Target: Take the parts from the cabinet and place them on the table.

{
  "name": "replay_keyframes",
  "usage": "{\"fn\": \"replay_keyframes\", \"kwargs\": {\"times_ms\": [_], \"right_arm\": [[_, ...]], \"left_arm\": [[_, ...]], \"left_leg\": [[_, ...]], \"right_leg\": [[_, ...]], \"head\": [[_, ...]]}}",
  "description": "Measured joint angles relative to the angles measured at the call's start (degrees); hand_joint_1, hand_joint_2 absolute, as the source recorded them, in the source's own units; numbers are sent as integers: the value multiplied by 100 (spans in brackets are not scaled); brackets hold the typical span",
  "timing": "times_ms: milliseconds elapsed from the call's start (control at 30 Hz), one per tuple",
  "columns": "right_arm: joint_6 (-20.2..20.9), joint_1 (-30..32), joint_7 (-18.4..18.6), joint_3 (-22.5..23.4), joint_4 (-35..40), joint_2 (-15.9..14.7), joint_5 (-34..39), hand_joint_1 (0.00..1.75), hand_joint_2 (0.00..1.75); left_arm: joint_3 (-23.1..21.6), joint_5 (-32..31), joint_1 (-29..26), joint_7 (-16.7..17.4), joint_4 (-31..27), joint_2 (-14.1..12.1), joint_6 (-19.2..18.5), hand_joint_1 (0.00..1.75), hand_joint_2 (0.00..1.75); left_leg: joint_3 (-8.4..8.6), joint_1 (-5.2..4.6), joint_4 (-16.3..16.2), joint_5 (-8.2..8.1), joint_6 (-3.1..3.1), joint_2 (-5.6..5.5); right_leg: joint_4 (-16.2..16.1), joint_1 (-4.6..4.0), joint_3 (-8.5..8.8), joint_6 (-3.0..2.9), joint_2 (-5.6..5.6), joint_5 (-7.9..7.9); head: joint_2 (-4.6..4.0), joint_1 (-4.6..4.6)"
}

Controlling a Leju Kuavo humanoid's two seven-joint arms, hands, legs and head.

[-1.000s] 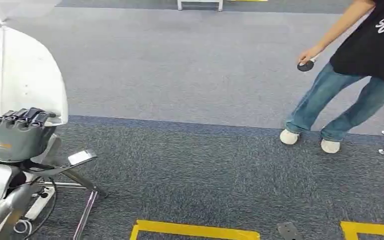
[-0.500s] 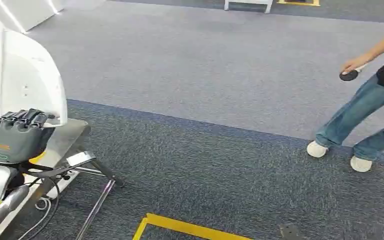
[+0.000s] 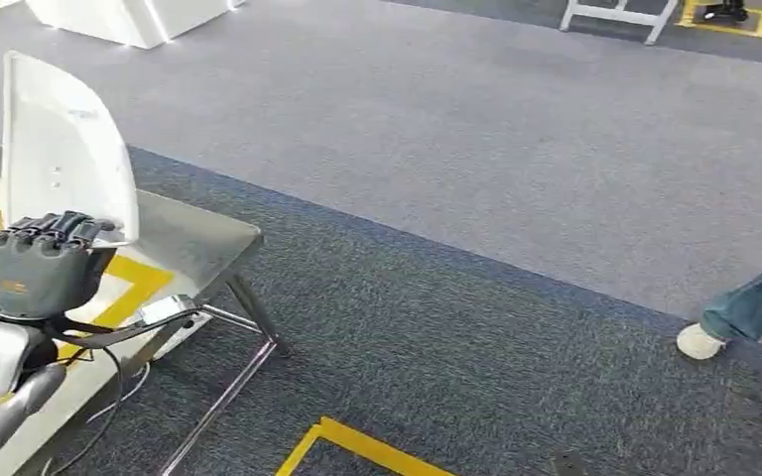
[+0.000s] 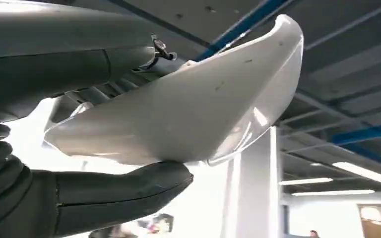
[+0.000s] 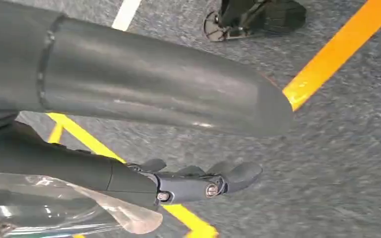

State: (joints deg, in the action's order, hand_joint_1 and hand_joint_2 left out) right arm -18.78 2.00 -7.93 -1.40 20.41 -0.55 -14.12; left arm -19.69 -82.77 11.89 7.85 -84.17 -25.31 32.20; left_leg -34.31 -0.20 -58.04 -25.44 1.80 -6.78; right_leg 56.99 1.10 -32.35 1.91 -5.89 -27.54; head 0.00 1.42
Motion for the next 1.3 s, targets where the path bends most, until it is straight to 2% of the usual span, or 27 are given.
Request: {"fn": "replay_keyframes", "kwargs": {"times_ms": [100,133,167,200,267,300,333,367,400,433,467,500,600,633,667,700,767,800,833,867,900,933,967,1000,1033,1100,1300], "right_arm": [[-17,18,0,4,-4,0,-5,0,0],[-22,10,-5,7,-4,0,-5,0,0],[-26,15,-13,9,-4,0,-7,0,0],[-37,23,-13,15,-9,-7,-7,0,0],[-52,56,-13,46,-37,-17,-5,0,0],[-55,72,-11,52,-50,-20,-5,0,0],[-57,79,-11,55,-57,-20,-5,0,0],[-57,75,-13,55,-61,-20,-7,0,0],[-57,67,-15,57,-66,-20,-9,0,0],[-57,60,-22,57,-70,-20,-11,0,0],[-57,54,-22,61,-85,-20,-15,0,0],[-59,45,-24,68,-94,-20,-22,0,0],[-61,39,-24,103,-107,-24,-26,0,0],[-61,15,-26,107,-107,-24,-29,0,0],[-61,-8,-40,116,-109,-42,-35,0,0],[-57,-18,-53,118,-120,-35,-44,0,0],[-57,-13,-61,131,-149,-31,-55,0,0],[-57,11,-59,142,-166,-31,-70,0,0],[-57,23,-61,144,-181,-31,-92,0,0],[-57,22,-66,144,-195,-31,-107,0,0],[-57,12,-72,142,-197,-31,-118,0,0],[-57,3,-74,142,-197,-31,-125,0,0],[-59,-5,-74,142,-197,-31,-131,0,0],[-63,-17,-74,142,-201,-31,-138,0,0],[-68,-26,-72,142,-203,-31,-153,0,0],[-76,-10,-62,142,-208,-26,-190,0,0],[-85,-16,-39,142,-223,-24,-234,0,0]], "left_arm": [[9,-5,-35,9,4,7,20,175,175],[9,-7,-41,9,7,11,20,175,175],[9,-13,-8,11,7,15,22,175,175],[7,-22,20,11,11,30,22,175,175],[-2,-64,18,13,20,70,22,175,175],[-7,-85,10,13,33,92,20,175,175],[-9,-129,7,30,46,105,17,175,175],[-7,-169,9,53,57,118,17,175,175],[-9,-227,11,89,61,129,18,175,175],[-7,-256,20,116,63,138,20,175,175],[-7,-273,34,127,65,148,20,175,175],[-9,-287,62,131,68,162,20,175,175],[-9,-312,58,146,81,175,24,175,175],[-7,-328,60,155,81,175,24,175,175],[-4,-346,73,171,81,179,26,175,175],[-7,-365,99,186,81,190,26,175,175],[-7,-372,105,195,85,230,26,175,175],[-7,-372,101,197,90,241,26,175,175],[-7,-372,94,197,92,245,26,175,175],[-7,-372,91,201,92,247,26,175,175],[-7,-372,92,203,92,247,26,175,175],[-4,-372,92,203,92,247,26,175,175],[-2,-370,92,205,92,247,28,175,175],[4,-361,92,212,92,243,28,175,175],[11,-354,89,212,92,241,31,175,175],[22,-335,73,214,94,228,35,175,175],[63,-311,71,212,101,199,35,175,175]], "left_leg": [[-47,51,45,53,-119,-226],[-69,51,-13,-5,-135,-69],[-152,12,-202,-142,-167,310],[-321,22,-558,-344,-196,490],[-760,58,-1484,-735,-236,611],[-923,71,-1804,-801,-253,620],[-918,79,-1782,-715,-263,626],[-786,81,-1526,-517,-263,644],[-511,79,-989,-225,-249,701],[-200,69,-405,35,-220,836],[-10,10,-81,0,-198,1121],[1,-47,10,-20,-151,1147],[-44,-52,-28,-30,-76,964],[-9,-9,29,-3,-21,905],[2,7,37,-3,7,888],[0,18,36,-6,40,866],[-2,13,34,-14,66,800],[0,6,32,-18,70,753],[6,5,32,-20,72,719],[13,5,28,-27,70,679],[27,5,26,-36,65,655],[49,7,20,-50,50,639],[64,8,14,-69,26,622],[43,-36,-22,-92,-9,601],[27,-28,-18,-77,-32,590],[19,-32,-41,-71,55,588],[47,-11,-1,-73,49,591]], "right_leg": [[14,-46,18,-65,197,5],[-39,-10,45,-117,298,34],[-44,-19,66,-144,374,21],[-43,-31,72,-168,452,7],[-40,-52,84,-193,634,-18],[-37,-54,87,-195,730,-28],[-37,-54,101,-187,810,-45],[-37,-54,118,-181,885,-61],[-37,-54,156,-166,960,-85],[-37,-55,203,-144,1029,-114],[-40,-70,234,-111,1089,-143],[-21,-108,229,-70,1143,-169],[-45,-104,270,-7,1332,-203],[-26,-96,269,49,1298,-255],[111,-78,202,71,961,-364],[447,-70,34,70,754,-540],[1425,-61,-483,87,618,-931],[1835,-62,-733,88,608,-1021],[1912,-62,-835,84,606,-948],[1692,-62,-801,71,606,-713],[1263,-60,-640,55,606,-417],[709,-58,-402,31,601,-114],[203,-58,-183,10,583,80],[59,-65,-75,3,570,-13],[57,-61,-56,-2,576,0],[39,-62,-56,25,573,24],[60,-95,-57,-29,568,-3]], "head": [[0,-4],[0,0],[0,35],[0,48],[0,44],[0,46],[0,44],[0,44],[0,48],[0,46],[0,39],[0,55],[0,35],[0,39],[0,15],[0,2],[0,-9],[0,-22],[0,-17],[0,-24],[0,-20],[0,-22],[0,-22],[0,-22],[0,-13],[0,-18],[0,-17]]}}
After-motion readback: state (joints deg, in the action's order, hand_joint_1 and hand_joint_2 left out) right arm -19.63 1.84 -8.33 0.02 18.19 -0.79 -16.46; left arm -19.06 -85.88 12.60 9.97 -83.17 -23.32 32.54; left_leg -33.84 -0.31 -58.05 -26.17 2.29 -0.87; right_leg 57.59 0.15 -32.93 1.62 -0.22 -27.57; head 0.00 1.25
